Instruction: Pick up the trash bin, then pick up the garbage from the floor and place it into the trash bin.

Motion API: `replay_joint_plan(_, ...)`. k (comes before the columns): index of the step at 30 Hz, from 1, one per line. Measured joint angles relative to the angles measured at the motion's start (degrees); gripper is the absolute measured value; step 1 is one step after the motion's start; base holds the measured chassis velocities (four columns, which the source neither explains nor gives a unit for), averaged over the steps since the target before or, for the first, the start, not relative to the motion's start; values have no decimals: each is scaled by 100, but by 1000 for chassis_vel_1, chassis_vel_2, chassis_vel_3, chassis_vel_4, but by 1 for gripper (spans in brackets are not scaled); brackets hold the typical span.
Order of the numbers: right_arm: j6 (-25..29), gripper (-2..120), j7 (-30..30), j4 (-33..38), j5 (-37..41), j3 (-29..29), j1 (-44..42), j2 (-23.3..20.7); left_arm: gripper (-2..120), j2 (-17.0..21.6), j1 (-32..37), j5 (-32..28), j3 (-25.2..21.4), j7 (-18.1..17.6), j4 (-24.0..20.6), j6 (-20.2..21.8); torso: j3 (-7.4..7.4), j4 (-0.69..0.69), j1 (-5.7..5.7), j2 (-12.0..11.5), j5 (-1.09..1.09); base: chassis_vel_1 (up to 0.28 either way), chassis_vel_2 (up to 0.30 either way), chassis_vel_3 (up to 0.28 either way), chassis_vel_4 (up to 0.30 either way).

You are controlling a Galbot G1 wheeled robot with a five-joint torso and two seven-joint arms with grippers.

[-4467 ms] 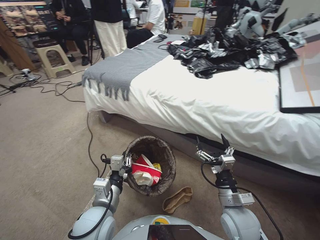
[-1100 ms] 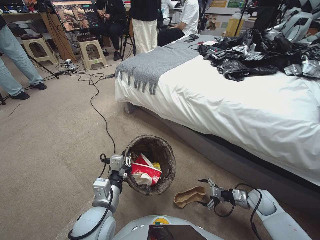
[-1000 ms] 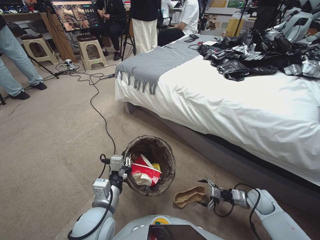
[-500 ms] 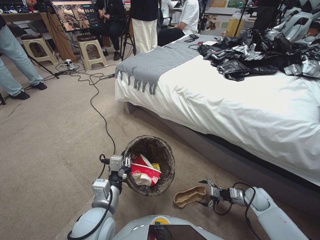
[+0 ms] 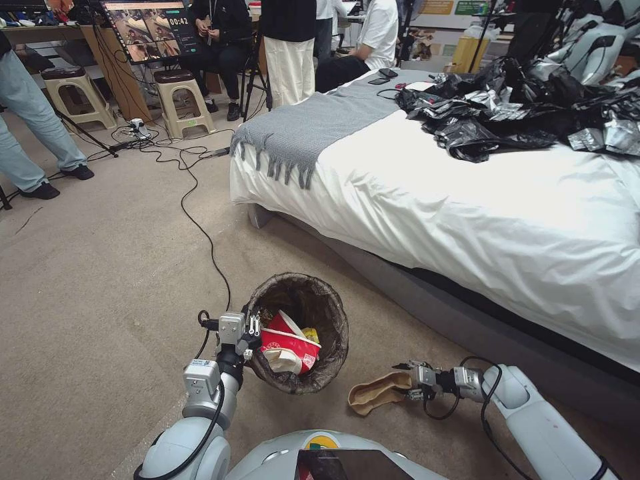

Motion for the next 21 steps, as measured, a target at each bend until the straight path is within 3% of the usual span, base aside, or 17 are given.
replay_joint_plan(1,0,45,0,0,0,0,0,0,7,0,0,0,0,0,0,0,0,0,0,0,0,0,0,0,0)
replay_joint_plan(4,1,28,-16,10,19,0,-22,14,7,-15,-8,9,6,0,5,-3,0,0,0,0,0,0,0,0,0)
replay_joint_plan(6,1,26,-17,13,21,0,-26,15,7,-16,-10,9,6,0,7,-4,0,0,0,0,0,0,0,0,0)
replay_joint_plan(12,1,0,-28,49,69,26,-83,15,7,-11,-20,10,13,0,21,-9,0,0,0,0,0,0,0,0,0)
replay_joint_plan(21,1,0,-55,87,133,50,-117,-4,7,-1,-37,7,17,2,31,-12,0,0,0,0,0,0,0,0,0)
